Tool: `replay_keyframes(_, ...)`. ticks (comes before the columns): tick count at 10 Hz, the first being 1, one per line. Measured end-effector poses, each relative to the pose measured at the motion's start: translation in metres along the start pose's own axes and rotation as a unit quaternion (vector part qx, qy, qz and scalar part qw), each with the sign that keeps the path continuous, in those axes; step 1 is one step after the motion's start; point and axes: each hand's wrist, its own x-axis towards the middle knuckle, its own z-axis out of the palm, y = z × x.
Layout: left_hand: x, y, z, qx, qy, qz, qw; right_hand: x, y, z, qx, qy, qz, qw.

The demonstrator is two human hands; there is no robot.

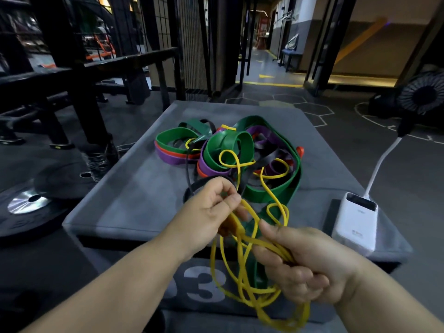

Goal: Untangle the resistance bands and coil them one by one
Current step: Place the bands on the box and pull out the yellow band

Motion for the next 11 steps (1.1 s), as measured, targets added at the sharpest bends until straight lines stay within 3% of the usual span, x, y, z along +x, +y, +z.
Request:
replay_keyframes(1,0.001,0.001,-0.003,0.031,-0.011,-0.029,0.999,-0.165,-0.078,-0.045,0.013,0.070,0.065,0.995)
replay_keyframes(2,0.002,-0.002,-0.008,0.022,-0.044,-0.079,0.996,-0.189,-0.073,-0.065,-0.081,0.145,-0.010,0.986)
replay_keyframes(3,0.002,-0.004,-0.013,-0.083,-0.107,-0.148,0.980,-0.194,-0.079,-0.073,-0.129,0.140,-0.033,0.981)
replay_keyframes(4,0.001,-0.008,-0.014,-0.153,-0.161,-0.172,0.960,-0.198,-0.083,-0.079,-0.095,0.181,-0.065,0.977)
replay_keyframes(6,-0.003,-0.020,0.010,-0.200,-0.169,-0.186,0.947,-0.196,-0.084,-0.083,0.013,0.130,-0.145,0.981)
replay_keyframes(7,-0.004,-0.025,0.023,-0.204,-0.159,-0.150,0.954,-0.192,-0.085,-0.083,0.043,0.103,-0.170,0.979)
replay_keyframes(8,-0.005,-0.024,0.030,-0.184,-0.127,-0.124,0.967,-0.191,-0.085,-0.082,0.053,0.060,-0.174,0.981)
replay_keyframes(10,-0.001,-0.010,0.026,-0.267,-0.011,-0.112,0.957,-0.184,-0.074,-0.084,0.042,-0.002,-0.125,0.991)
replay_keyframes(11,-0.004,-0.009,0.031,-0.229,0.000,-0.115,0.966,-0.175,-0.065,-0.085,0.012,-0.092,-0.138,0.986)
